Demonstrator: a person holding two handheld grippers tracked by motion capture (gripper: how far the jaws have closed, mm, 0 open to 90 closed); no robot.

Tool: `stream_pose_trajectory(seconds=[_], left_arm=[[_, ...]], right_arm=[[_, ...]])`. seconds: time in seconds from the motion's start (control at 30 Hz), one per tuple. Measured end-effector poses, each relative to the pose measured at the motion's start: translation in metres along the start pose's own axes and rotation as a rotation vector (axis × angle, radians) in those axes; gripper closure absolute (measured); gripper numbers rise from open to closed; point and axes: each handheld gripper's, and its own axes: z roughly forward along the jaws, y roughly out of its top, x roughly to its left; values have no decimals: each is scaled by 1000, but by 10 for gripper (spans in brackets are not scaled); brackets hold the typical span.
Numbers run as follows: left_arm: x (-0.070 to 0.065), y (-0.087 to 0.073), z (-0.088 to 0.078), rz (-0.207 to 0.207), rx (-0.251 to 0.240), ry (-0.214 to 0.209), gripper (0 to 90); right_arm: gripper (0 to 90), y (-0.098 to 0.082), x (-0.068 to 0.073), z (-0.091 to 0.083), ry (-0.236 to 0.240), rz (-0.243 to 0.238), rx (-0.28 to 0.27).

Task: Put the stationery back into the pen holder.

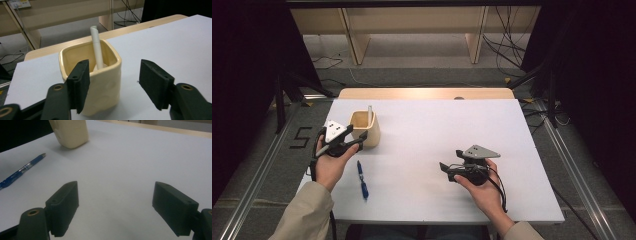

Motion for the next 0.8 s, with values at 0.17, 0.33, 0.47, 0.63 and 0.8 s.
stream_pose_trajectory(seconds=[0.17, 0.33, 0.47, 0.63, 0.8], left_arm=[[-11, -10, -11, -5, 23, -61, 514], [-22, -25, -18, -4, 56, -107, 580], [-26, -33, -22, -3, 82, -130, 632], [-30, -38, -25, -8, 103, -155, 693], [-33, -42, -29, 0, 122, -180, 758]], right_arm=[[220, 0, 0, 1, 1, -1, 4], [220, -1, 0, 1, 2, -3, 5], [221, -1, 1, 1, 5, -3, 8], [221, -1, 1, 2, 8, -3, 12], [221, -1, 1, 2, 10, -2, 14]])
